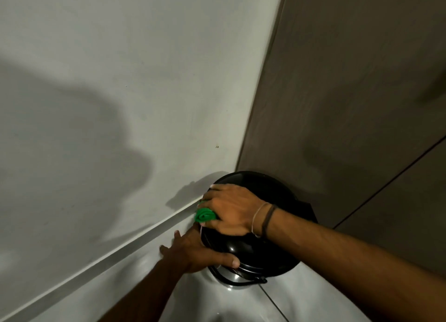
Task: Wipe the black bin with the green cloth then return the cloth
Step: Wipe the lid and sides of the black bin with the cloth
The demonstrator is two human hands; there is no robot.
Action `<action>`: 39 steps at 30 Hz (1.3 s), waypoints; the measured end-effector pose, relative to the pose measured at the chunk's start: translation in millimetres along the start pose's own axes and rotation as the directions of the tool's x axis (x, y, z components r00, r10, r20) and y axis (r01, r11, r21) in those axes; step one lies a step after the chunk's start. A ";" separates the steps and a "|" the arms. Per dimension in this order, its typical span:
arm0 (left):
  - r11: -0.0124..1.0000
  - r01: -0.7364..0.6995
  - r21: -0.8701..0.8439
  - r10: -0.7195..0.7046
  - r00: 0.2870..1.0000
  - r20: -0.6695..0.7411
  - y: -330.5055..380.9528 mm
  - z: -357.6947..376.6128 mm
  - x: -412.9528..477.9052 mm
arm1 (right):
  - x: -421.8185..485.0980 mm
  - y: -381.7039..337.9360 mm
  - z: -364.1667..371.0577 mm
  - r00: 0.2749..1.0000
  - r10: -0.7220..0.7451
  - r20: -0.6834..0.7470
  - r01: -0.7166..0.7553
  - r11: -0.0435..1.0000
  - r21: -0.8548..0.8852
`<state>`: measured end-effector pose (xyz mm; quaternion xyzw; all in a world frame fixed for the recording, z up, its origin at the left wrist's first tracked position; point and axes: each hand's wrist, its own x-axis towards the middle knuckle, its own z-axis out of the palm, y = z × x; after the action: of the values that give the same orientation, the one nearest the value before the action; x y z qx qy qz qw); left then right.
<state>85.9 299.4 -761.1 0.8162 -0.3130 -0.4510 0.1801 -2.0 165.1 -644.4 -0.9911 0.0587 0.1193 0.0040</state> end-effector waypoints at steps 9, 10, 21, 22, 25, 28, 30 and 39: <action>0.980 -0.193 -0.054 0.167 0.936 -0.311 -2.2 8.5 -18.3 | 6.8 9.8 -1.8 1.000 0.015 0.021 -0.017 0.994 0.104; 0.962 -0.262 -0.075 0.211 0.890 -0.404 -5.5 16.0 -24.4 | 5.8 10.4 -0.1 1.000 0.014 0.014 -0.015 0.994 0.106; 0.975 -0.222 0.017 0.194 0.810 -0.553 -5.7 55.5 -60.7 | 2.9 14.1 3.9 1.000 0.005 -0.016 -0.003 0.990 0.144; 0.984 -0.179 0.022 0.163 0.830 -0.533 -2.8 55.1 -62.1 | 2.6 14.2 5.0 1.000 0.007 -0.022 -0.004 0.991 0.135; 0.997 -0.067 0.044 0.080 0.878 -0.473 8.3 49.9 -68.1 | 4.1 14.0 9.4 0.999 -0.008 -0.045 0.011 0.997 0.080; 0.999 -0.007 0.051 0.029 0.902 -0.431 19.5 42.6 -75.6 | 5.3 17.3 12.2 0.998 -0.050 -0.033 0.050 0.999 0.013; 0.999 0.033 0.029 -0.020 0.924 -0.382 26.9 37.2 -79.8 | 6.5 25.4 7.1 0.998 -0.058 -0.011 0.058 0.998 -0.002; 0.996 0.074 -0.058 -0.089 0.939 -0.332 32.0 33.3 -89.4 | 18.1 76.3 -16.0 0.979 0.202 0.017 -0.203 0.977 0.062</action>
<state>11.0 335.6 -704.5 0.8889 -0.2338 -0.3200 0.2299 10.3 87.0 -632.7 -0.9786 0.1633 0.1225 0.0238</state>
